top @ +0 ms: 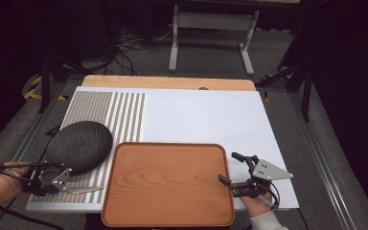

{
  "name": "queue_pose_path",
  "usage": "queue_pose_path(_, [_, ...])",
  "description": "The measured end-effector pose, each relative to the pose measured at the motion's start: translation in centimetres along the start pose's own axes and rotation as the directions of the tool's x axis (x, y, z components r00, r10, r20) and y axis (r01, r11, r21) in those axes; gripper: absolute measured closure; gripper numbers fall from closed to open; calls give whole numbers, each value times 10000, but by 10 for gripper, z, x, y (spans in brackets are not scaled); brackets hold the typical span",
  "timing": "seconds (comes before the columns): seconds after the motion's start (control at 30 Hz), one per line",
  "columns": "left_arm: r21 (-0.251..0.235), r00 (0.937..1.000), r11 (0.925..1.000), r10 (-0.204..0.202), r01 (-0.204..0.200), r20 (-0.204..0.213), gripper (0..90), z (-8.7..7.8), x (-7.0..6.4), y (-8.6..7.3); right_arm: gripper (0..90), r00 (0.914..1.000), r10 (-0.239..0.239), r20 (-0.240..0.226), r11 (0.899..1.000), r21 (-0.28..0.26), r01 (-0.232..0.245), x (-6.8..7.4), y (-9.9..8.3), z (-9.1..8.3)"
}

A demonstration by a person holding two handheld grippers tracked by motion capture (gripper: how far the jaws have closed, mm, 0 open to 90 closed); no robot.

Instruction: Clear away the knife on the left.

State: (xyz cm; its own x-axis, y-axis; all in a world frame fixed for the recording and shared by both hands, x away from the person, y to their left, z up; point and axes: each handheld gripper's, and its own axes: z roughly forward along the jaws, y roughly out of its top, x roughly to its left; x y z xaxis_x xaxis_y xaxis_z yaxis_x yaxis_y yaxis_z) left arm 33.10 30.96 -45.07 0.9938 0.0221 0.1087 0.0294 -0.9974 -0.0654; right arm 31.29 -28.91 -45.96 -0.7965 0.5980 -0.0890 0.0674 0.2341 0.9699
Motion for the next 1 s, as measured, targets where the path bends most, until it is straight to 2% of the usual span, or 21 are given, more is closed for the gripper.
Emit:
queue_pose_path(0.2, [-439, 9994, 9984, -351, 348, -56, 801, -17, 0, -2, 101, 10000, 26, 1, 10000, -33, -26, 0, 0, 0])
queue_pose_path(0.23, [-530, 9985, 9972, -541, 533, -129, 801, -20, -1, -1, 101, 10000, 32, 4, 10000, -38, -32, 0, 0, 0])
queue_pose_path(0.33, [-825, 9971, 9939, -741, 725, -164, 801, -29, -1, 1, 101, 10000, 36, 13, 10000, -62, -36, -1, 0, -1])
queue_pose_path(0.47, [-1488, 9935, 9829, -1123, 1084, -181, 800, -42, -1, 2, 101, 10000, 63, 26, 9999, -84, -63, -1, 0, -1])
queue_pose_path(0.6, [-1899, 9908, 9737, -1327, 1255, -254, 800, -52, -2, 5, 101, 9999, 95, 35, 9999, -92, -95, -2, 0, -2])
queue_pose_path(0.7, [-2314, 9873, 9616, -1572, 1473, -248, 800, -59, -3, 8, 101, 9999, 115, 43, 9999, -127, -114, -2, 0, -2])
queue_pose_path(0.8, [-2869, 9810, 9407, -1936, 1812, -151, 801, -66, -3, 11, 101, 9999, 116, 49, 9999, -128, -116, -2, 0, -2])
queue_pose_path(0.87, [-3190, 9791, 9282, -2035, 1917, -38, 801, -69, -3, 14, 101, 9999, 116, 49, 9999, -124, -115, -2, 0, -2])
queue_pose_path(0.97, [-3384, 9762, 9192, -2167, 2015, -74, 801, -73, -3, 18, 101, 9999, 125, 48, 9998, -124, -124, -2, 0, -2])
queue_pose_path(1.0, [-3418, 9724, 9140, -2332, 2187, -13, 801, -75, -4, 20, 101, 9999, 123, 54, 9999, -122, -122, -2, 0, -2])
